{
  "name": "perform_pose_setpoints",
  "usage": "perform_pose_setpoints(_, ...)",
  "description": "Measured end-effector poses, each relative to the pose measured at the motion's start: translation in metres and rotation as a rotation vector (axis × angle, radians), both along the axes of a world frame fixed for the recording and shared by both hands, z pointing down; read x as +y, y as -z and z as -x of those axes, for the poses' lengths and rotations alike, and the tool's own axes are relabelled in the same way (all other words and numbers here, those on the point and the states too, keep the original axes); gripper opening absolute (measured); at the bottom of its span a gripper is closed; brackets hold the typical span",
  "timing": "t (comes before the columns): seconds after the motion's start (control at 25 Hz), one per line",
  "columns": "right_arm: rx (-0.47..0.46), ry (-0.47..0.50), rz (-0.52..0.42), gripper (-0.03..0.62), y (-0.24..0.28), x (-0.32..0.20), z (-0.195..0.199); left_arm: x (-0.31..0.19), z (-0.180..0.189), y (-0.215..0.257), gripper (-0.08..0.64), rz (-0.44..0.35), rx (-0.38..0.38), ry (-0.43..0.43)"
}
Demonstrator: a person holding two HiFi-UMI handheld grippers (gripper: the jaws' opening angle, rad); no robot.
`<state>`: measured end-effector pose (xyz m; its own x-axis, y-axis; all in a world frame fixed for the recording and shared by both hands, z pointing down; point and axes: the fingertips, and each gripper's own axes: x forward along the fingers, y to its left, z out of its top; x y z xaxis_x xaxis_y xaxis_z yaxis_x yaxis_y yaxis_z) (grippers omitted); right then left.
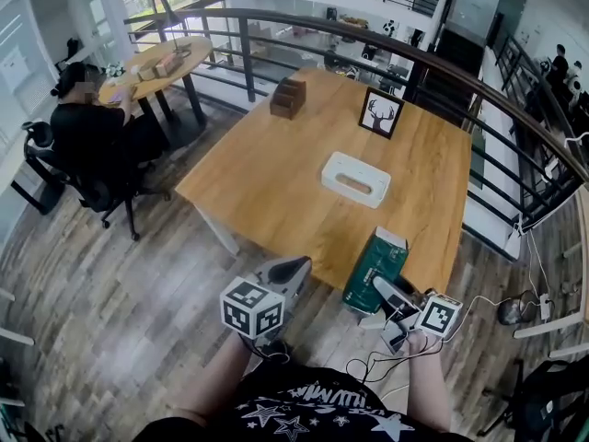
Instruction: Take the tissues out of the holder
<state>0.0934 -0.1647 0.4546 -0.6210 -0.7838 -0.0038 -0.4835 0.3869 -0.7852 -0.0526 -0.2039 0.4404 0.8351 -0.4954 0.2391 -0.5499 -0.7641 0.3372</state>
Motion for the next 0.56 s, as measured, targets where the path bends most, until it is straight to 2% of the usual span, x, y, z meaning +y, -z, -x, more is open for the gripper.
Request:
perform_pose_setpoints(0.24,-0.003,-0.005,0.027,0.362,-0.005,0.031,-0.043,0.032,-0.03,0.002,0.014,-0.02,0.0,0.041)
perform_pose_setpoints(0.56,0.01,0.054,0.036,0.362,-0.018,0.081,-0.066,0.086,-0.053,-0.001,0.014,-0.027,-0.007,0.09)
